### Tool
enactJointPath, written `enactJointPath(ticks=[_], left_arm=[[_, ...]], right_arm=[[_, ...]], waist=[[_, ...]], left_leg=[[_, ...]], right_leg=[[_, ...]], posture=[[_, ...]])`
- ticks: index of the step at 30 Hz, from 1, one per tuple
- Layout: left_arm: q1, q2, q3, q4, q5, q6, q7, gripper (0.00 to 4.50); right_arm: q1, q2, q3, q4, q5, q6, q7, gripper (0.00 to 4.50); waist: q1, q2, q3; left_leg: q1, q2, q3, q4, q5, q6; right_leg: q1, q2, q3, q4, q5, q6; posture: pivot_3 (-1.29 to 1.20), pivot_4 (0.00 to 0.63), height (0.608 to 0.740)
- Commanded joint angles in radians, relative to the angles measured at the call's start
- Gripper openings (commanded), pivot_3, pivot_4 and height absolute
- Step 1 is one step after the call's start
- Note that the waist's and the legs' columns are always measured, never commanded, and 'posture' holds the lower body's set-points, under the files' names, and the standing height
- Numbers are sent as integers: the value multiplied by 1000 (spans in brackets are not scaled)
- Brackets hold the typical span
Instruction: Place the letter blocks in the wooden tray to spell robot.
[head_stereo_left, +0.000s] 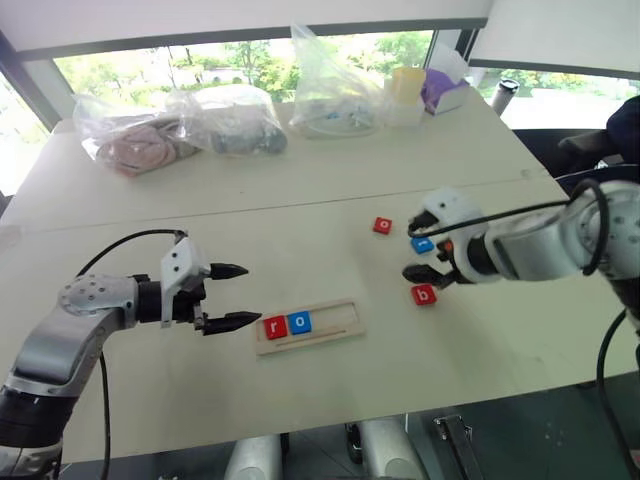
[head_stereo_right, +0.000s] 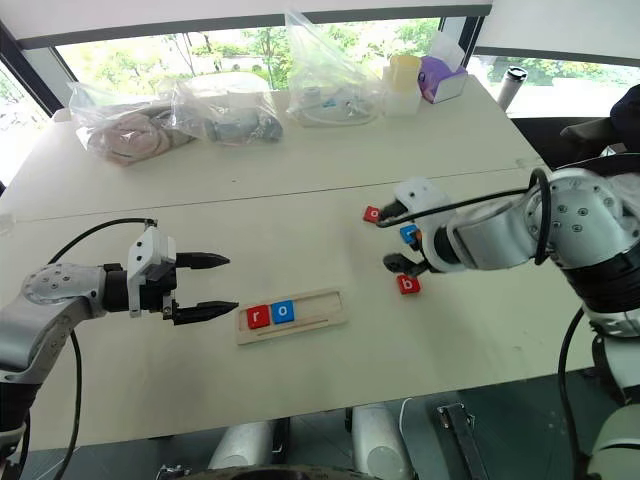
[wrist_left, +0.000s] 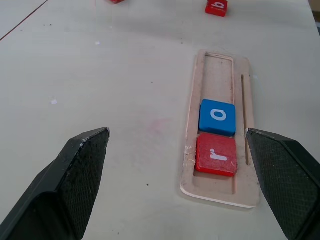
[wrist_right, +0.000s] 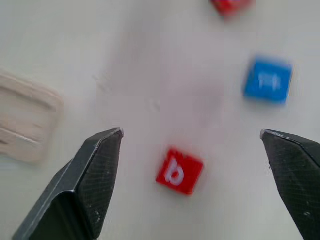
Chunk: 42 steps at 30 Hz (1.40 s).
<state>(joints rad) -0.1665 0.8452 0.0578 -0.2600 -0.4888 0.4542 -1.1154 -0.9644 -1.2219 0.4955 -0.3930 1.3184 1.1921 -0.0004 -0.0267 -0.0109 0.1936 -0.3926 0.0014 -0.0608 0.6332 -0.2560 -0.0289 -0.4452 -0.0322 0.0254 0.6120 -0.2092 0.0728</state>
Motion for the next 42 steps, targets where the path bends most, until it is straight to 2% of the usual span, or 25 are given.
enactJointPath(ticks=[1,3,5,7,10,15,20,29,41,42], left_arm=[[-8,14,20,-28,-6,2,2,4500],[-6,26,29,-42,-15,11,-3,4500],[2,41,42,-55,-27,18,-14,4500],[10,52,55,-75,-45,32,-21,4500],[20,65,72,-97,-66,50,-22,4500],[30,74,84,-104,-71,51,-22,4500],[26,77,80,-107,-67,54,-20,4500],[17,78,73,-106,-64,58,-19,4500],[25,73,67,-116,-55,58,1,4500],[25,73,67,-116,-54,57,3,4500]], right_arm=[[88,-138,95,-6,-555,-480,627,4438],[196,-153,116,138,-781,-797,812,4438],[286,-132,101,278,-931,-1040,930,4438],[338,-99,71,396,-981,-1122,1023,4438],[414,-78,3,441,-933,-1117,1177,4438],[486,14,-96,448,-965,-1093,1197,4438],[486,104,-162,489,-982,-1028,1226,4438],[479,202,-192,548,-1093,-1046,1264,4438],[366,304,-189,774,-1222,-1121,1302,4438],[362,308,-189,781,-1225,-1122,1307,4202]], waist=[[12,-1,0],[10,-2,-1],[9,-3,-1],[8,-3,0],[7,-1,0],[4,-1,0],[8,-1,0],[10,-2,0],[7,-2,0],[7,-2,0]], left_leg=[[0,0,0,0,-1,0],[0,0,2,0,-1,0],[0,0,4,1,-1,0],[0,-1,5,3,-1,0],[1,0,5,5,-1,0],[2,5,5,9,-1,0],[2,6,5,14,-1,0],[2,6,5,14,-1,0],[4,6,5,15,0,0],[4,6,5,15,0,0]], right_leg=[[0,0,-1,0,-1,0],[1,-1,0,-2,-1,1],[2,-1,1,-2,-1,1],[2,-2,2,-1,0,0],[2,-1,2,2,1,-1],[2,5,2,4,3,-6],[3,7,2,6,4,-6],[4,6,2,7,4,-7],[6,6,2,8,5,-8],[6,7,2,8,5,-8]], posture=[[0,150,740],[0,150,740],[0,150,740],[0,150,740],[0,150,740],[0,150,740],[0,150,740],[0,150,740],[0,150,740],[0,150,740]])
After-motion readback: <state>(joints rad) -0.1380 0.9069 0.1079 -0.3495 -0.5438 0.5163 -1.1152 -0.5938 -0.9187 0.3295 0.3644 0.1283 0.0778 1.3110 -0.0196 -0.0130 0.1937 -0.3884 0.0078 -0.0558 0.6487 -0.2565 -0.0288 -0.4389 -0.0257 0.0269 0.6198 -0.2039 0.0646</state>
